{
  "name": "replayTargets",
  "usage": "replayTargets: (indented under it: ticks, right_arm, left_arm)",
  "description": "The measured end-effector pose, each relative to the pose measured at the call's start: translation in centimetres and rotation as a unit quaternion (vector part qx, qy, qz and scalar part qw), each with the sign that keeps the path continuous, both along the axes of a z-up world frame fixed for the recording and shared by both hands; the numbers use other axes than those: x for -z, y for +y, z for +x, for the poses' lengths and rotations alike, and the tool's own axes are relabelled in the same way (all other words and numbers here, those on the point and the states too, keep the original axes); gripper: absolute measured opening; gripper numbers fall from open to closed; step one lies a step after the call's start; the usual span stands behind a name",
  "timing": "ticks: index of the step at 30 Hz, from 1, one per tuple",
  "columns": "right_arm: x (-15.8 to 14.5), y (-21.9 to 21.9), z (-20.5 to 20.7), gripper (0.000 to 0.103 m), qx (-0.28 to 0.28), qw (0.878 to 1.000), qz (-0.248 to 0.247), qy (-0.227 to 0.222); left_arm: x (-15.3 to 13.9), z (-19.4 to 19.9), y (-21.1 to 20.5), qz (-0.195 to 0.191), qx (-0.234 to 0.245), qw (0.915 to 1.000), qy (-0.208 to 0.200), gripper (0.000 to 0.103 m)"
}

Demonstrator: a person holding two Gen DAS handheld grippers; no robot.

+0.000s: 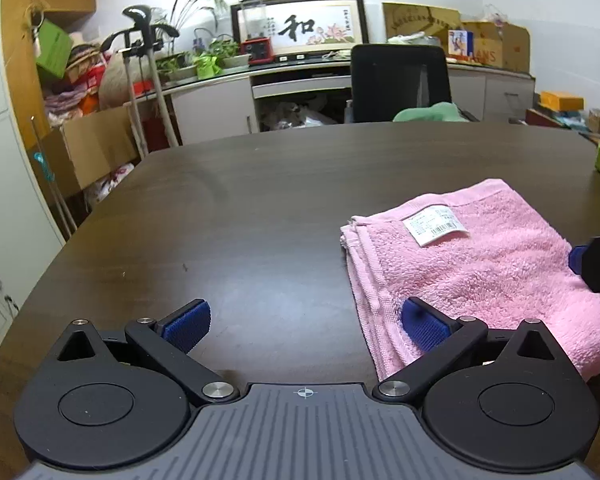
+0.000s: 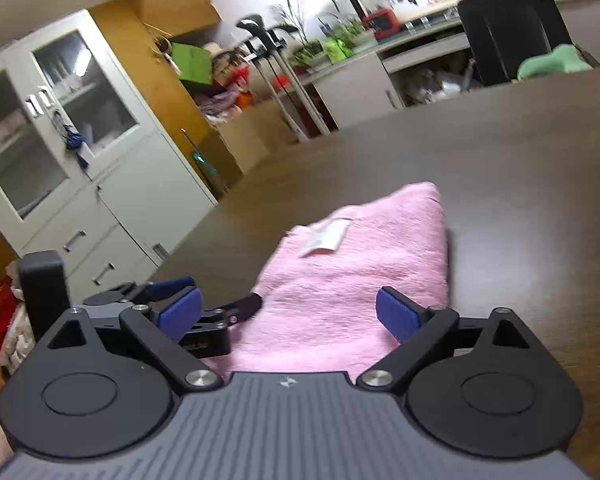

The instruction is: Fold towel

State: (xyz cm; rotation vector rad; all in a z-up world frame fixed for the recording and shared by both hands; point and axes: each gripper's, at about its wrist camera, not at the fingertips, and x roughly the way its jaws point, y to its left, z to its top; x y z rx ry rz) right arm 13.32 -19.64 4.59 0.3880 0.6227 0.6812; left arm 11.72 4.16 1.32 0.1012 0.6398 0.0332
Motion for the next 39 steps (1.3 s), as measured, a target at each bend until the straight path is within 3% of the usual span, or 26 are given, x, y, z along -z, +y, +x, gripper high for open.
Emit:
replayTargets:
  ticks: [4,8,10,19,26,33,39]
  right_arm:
    - [-0.4,-0.3,-1.4,0.097,0.026,0.999,-0.007,-0.03]
    - [-0.5,-1.1,-3.0,0.099,0.058,0.997,-0.017,-0.055]
    - [-0.5,-1.5,-4.4,0.1,0.094,0.992,-0.04,-0.07]
    - [-0.5,-2.8,-7.5,0.102,0.162,0.979,-0.08,-0.099]
    - [-0.1,-1.7,-9.1,0.103,0.167,0.969,-0.152,-0.104]
    - [1.2,-1.9,-9.8,0.103,0.175,0.969,-0.164,-0.051]
    - [1.4,-2.0,-10.2,0.103,0.185,0.967,-0.174,-0.035]
  left_arm:
    - [-0.8,-1.1,0.0,0.0,0.001,0.9998,-0.02,0.103]
    - [-1.6,-2.5,0.1,-0.024,0.005,0.9992,-0.032,0.103]
    - [-1.9,-3.0,-0.1,-0.033,0.004,0.9989,-0.033,0.103]
    - [-1.7,-5.8,-0.4,-0.055,0.004,0.9982,-0.024,0.103]
    - [-1.0,-8.1,0.6,-0.099,-0.001,0.9951,-0.005,0.103]
    - [-0.3,-9.2,-1.0,-0.083,0.017,0.9964,0.004,0.103]
    - [0.3,-9.3,-1.9,-0.069,0.019,0.9972,0.021,0.103]
